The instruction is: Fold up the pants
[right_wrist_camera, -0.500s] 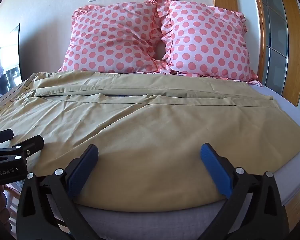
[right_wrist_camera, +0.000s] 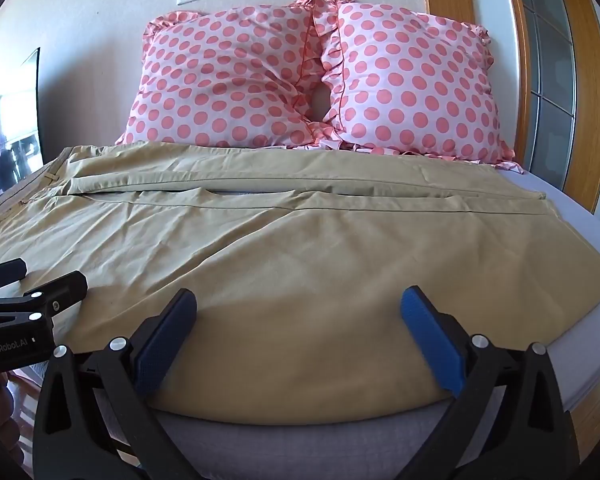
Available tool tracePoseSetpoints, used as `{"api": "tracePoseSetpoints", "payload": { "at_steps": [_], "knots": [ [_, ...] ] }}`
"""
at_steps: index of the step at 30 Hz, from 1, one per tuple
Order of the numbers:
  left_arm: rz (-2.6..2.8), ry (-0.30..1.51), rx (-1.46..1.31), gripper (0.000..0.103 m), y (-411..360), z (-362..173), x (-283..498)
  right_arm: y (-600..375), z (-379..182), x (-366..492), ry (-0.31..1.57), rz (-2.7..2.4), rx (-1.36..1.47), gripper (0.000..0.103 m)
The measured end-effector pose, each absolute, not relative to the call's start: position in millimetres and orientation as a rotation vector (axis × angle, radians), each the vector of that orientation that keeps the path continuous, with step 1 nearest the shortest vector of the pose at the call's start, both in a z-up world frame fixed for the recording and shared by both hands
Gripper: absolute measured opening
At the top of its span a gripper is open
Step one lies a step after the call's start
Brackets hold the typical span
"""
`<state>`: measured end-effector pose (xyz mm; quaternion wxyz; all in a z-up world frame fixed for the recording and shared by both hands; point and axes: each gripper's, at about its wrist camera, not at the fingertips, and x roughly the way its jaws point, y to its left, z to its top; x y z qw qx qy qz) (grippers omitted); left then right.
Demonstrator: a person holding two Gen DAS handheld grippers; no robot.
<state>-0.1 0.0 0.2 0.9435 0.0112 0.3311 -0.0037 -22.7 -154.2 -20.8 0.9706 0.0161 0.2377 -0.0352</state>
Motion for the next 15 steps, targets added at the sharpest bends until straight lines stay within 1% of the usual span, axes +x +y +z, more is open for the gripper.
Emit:
{"api": "tracePoseSetpoints", "payload": {
  "at_steps": [15],
  "knots": [
    [-0.008,0.673,0.024,0.101,0.0,0.2,-0.2,-154.1,-20.8,-23.0,0.476,-0.073,0.032,0.102]
  ]
}}
